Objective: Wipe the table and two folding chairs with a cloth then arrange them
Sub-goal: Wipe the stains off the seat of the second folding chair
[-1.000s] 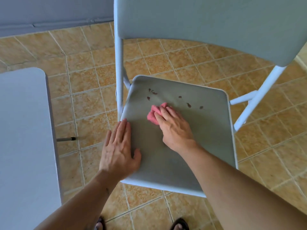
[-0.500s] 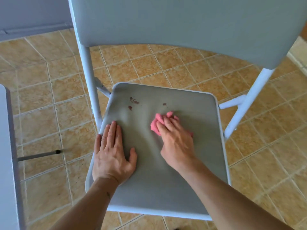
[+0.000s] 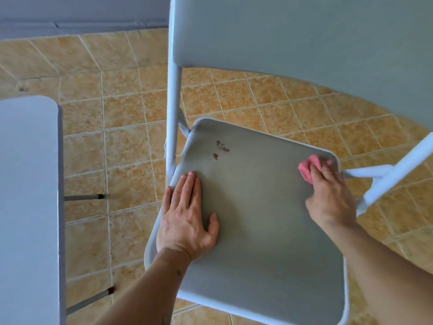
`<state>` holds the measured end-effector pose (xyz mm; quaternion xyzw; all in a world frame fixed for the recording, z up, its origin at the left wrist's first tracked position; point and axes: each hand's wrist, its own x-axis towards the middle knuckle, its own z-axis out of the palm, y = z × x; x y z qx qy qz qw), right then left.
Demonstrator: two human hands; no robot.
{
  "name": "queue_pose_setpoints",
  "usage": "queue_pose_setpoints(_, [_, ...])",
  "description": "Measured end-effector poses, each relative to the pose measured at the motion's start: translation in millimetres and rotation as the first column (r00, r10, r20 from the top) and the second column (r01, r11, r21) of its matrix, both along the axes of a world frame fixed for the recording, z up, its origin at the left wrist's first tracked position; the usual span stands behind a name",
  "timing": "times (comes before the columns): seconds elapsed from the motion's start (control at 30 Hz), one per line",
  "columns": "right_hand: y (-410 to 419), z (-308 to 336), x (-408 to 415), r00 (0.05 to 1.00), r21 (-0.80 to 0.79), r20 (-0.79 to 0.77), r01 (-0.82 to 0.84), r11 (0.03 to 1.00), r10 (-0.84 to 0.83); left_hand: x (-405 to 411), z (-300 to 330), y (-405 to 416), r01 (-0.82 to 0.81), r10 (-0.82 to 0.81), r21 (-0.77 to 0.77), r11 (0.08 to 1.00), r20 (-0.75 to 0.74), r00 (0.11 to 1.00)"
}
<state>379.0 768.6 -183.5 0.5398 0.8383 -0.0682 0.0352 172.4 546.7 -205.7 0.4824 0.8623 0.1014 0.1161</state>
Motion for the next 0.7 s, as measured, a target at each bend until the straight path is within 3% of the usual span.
queue_pose_setpoints(0.1, [-36,4,-31,0.995,-0.036,-0.096,-0.028,0.999,0.024,-3,3,-1,-0.017,0.015,0.049,0.999,0.048,0.999])
queue_pose_setpoints(0.17, [-62,-2,-68,0.956,-0.03,-0.154,-0.258,0.966,0.25,-11,4,0,-0.017,0.01,0.11,0.994,0.064,0.998])
queue_pose_setpoints(0.27, [-79,-11,-134,0.815,-0.014,-0.203,-0.557,0.83,0.543,-28,-2,-3,0.037,-0.04,0.121,0.992,0.02,0.999])
queue_pose_setpoints(0.43, [-37,-8,-184,0.64,0.019,-0.009,-0.768,0.64,0.768,-32,-8,-1,0.037,-0.039,0.046,0.998,0.037,0.999])
queue_pose_setpoints(0.5, [-6,-7,-180,0.722,-0.002,0.045,-0.691,0.723,0.69,-31,-9,-3,0.03,-0.032,0.031,0.999,0.049,0.998])
queue_pose_setpoints(0.6, [24,-2,-158,0.907,-0.022,0.061,-0.416,0.909,0.417,-31,-9,-5,0.019,-0.021,0.02,1.0,0.057,0.998])
queue_pose_setpoints(0.7, [24,0,-153,0.98,-0.047,0.033,-0.194,0.98,0.196,-32,-10,-3,0.026,-0.027,0.024,0.999,0.051,0.998])
